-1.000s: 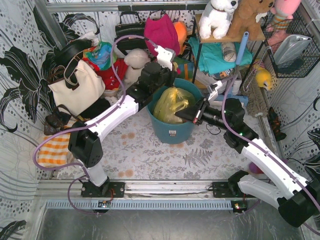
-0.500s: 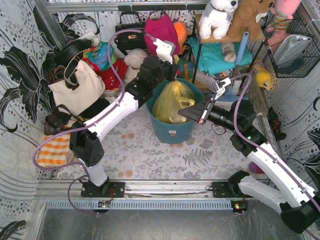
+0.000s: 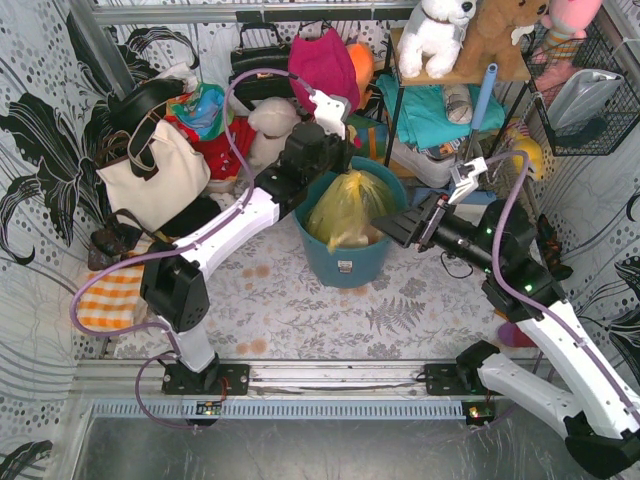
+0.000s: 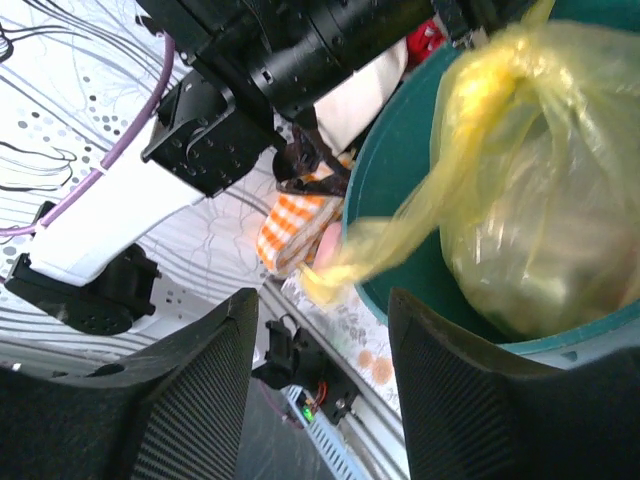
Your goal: Tie the trash bag
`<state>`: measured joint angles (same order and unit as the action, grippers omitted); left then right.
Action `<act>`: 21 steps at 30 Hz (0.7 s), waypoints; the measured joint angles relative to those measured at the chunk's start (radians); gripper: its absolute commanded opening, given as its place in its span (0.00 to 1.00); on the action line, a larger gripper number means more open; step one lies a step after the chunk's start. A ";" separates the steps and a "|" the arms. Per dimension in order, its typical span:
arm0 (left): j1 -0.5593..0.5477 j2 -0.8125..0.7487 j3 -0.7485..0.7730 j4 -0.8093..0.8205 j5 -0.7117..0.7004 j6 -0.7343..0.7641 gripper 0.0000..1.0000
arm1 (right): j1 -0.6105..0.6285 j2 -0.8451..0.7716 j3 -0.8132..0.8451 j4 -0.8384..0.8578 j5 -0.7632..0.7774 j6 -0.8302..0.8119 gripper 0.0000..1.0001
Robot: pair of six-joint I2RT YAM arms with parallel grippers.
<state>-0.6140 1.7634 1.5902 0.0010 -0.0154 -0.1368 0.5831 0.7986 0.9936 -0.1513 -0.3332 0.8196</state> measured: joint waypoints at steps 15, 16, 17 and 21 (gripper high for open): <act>0.000 -0.007 0.001 0.004 0.013 -0.008 0.00 | 0.000 0.133 0.053 -0.037 0.013 -0.003 0.59; 0.000 -0.007 0.001 0.003 0.013 -0.008 0.00 | 0.000 0.140 0.053 -0.042 0.016 0.007 0.58; 0.000 -0.007 0.001 0.003 0.013 -0.008 0.00 | 0.000 0.147 0.052 -0.044 0.016 0.015 0.57; 0.000 -0.007 0.001 0.004 0.016 -0.010 0.00 | 0.000 0.160 0.031 -0.017 0.011 0.059 0.48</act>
<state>-0.6140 1.7561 1.5909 0.0051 0.0006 -0.1467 0.5831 0.9585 1.0245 -0.1684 -0.3218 0.8787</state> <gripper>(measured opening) 0.009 0.528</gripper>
